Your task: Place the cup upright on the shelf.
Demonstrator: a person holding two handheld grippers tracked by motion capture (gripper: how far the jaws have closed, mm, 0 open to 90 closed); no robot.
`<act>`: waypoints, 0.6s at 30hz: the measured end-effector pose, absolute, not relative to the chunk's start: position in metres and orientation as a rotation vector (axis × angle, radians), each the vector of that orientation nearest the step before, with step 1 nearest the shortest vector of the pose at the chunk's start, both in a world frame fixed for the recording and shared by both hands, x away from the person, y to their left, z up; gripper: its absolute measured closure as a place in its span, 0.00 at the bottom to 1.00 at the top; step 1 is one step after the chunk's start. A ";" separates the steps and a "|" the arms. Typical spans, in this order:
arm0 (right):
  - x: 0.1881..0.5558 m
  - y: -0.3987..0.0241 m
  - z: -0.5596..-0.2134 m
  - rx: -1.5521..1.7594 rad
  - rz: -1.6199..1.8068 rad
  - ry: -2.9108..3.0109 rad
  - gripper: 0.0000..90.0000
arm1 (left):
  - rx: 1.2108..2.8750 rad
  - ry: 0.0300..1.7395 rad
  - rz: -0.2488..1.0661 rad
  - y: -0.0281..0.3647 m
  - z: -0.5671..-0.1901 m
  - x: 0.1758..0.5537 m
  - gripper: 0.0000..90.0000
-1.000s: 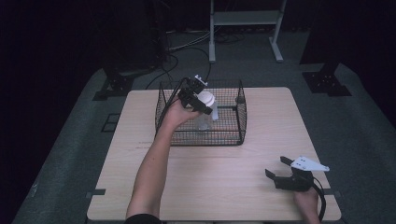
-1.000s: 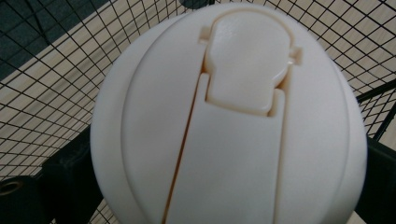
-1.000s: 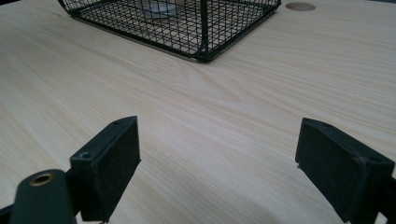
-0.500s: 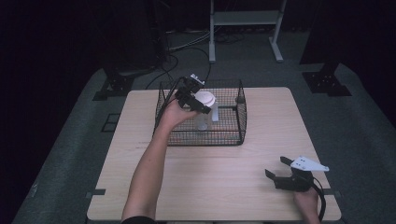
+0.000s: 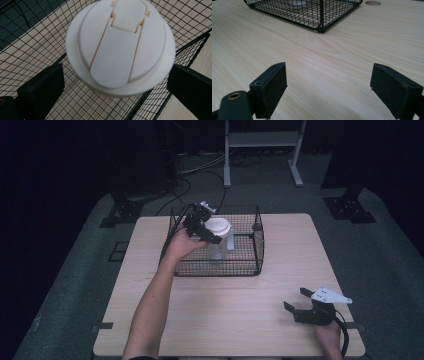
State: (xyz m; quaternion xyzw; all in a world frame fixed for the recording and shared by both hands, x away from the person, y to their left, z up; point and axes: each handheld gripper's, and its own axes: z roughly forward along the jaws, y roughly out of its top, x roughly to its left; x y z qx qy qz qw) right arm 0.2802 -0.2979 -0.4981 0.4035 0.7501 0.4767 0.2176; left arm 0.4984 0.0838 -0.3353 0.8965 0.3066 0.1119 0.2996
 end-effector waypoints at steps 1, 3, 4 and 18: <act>0.280 -0.298 -0.498 1.117 1.320 2.077 0.14 | 2.384 0.812 0.299 0.083 -0.335 0.497 0.01; 0.280 -0.298 -0.498 1.121 1.320 2.078 0.14 | 2.396 0.803 0.306 0.083 -0.335 0.496 0.01; 0.280 -0.298 -0.498 1.121 1.319 2.077 0.14 | 2.399 0.806 0.308 0.083 -0.335 0.496 0.01; 0.280 -0.298 -0.498 1.123 1.317 2.076 0.14 | 2.364 0.835 0.299 0.108 -0.345 0.484 0.01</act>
